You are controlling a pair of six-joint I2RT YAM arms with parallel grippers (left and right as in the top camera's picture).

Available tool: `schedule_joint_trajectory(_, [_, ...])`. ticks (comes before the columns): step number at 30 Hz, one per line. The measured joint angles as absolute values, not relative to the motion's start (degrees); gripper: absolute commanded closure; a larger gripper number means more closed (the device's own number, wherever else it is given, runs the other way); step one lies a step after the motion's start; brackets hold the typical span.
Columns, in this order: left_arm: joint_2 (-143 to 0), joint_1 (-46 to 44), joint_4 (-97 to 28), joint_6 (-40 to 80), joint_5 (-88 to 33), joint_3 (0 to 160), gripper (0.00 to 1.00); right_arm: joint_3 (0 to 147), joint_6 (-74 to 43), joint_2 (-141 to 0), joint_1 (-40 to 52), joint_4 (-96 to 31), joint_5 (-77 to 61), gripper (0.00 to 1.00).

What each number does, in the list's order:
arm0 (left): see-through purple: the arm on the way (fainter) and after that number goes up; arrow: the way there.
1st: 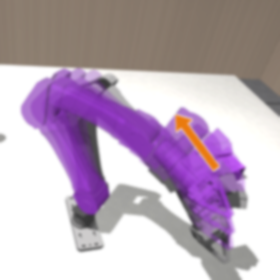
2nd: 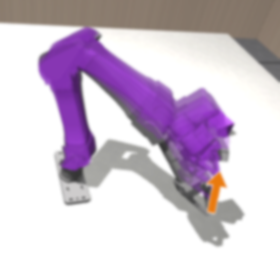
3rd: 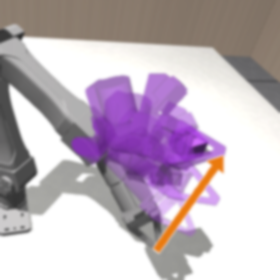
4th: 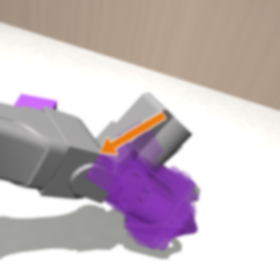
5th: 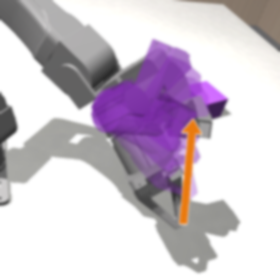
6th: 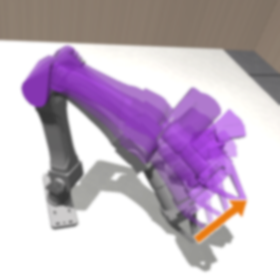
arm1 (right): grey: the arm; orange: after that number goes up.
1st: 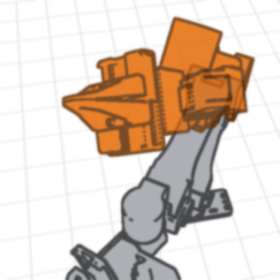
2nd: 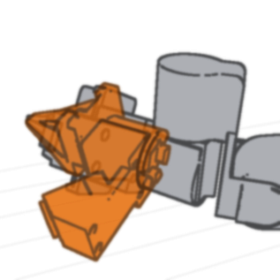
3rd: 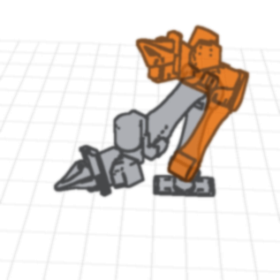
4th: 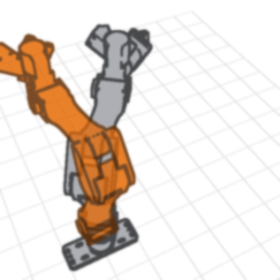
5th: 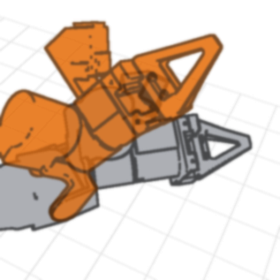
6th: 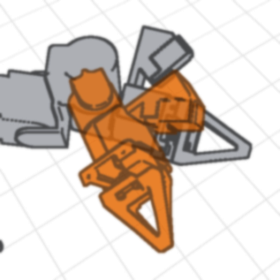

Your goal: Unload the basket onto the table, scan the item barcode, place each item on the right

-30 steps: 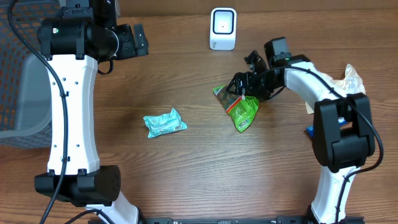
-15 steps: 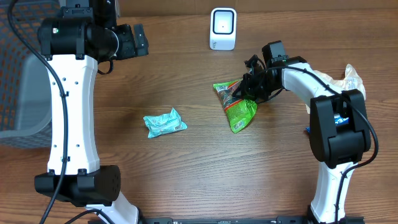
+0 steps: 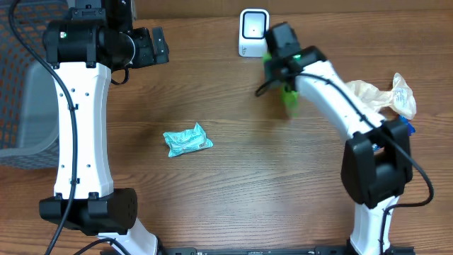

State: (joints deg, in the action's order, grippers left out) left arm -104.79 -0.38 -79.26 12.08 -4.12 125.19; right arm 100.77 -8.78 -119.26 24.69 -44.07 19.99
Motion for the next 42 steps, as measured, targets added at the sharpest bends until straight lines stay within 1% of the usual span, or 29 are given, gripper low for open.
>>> schedule_joint_trajectory(1, [-104.8,-0.4,-79.3,12.1,-4.1,125.2,0.0,101.2,-6.0,-119.0,26.9,-40.0,27.0,0.96])
schedule_joint_trajectory(4, [-104.8,-0.4,-79.3,12.1,-4.1,125.2,0.0,101.3,1.7,-119.1,30.1,-30.6,36.9,0.96])
schedule_joint_trajectory(9, [-104.8,-0.4,-79.2,12.1,-4.1,125.2,0.0,101.6,16.6,-120.5,31.3,-14.1,46.1,0.96])
schedule_joint_trajectory(14, [-104.8,-0.4,-79.3,12.1,-4.1,125.2,0.0,101.7,31.1,-124.9,30.0,-2.8,50.4,0.96])
schedule_joint_trajectory(19, [-104.8,-0.4,-79.3,12.1,-4.1,125.2,0.0,101.7,45.5,-131.0,28.9,7.3,51.9,0.96])
schedule_joint_trajectory(22, [-104.8,-0.4,-79.3,12.1,-4.1,125.2,0.0,101.7,51.8,-133.6,28.9,10.0,51.1,0.96])
schedule_joint_trajectory(30, [-104.8,-0.4,-79.3,12.1,-4.1,125.2,0.0,101.6,59.0,-135.2,29.3,14.0,48.9,0.96])
schedule_joint_trajectory(42, [-104.8,-0.4,-79.3,12.1,-4.1,125.2,0.0,101.6,61.3,-135.2,29.9,13.5,46.8,0.96])
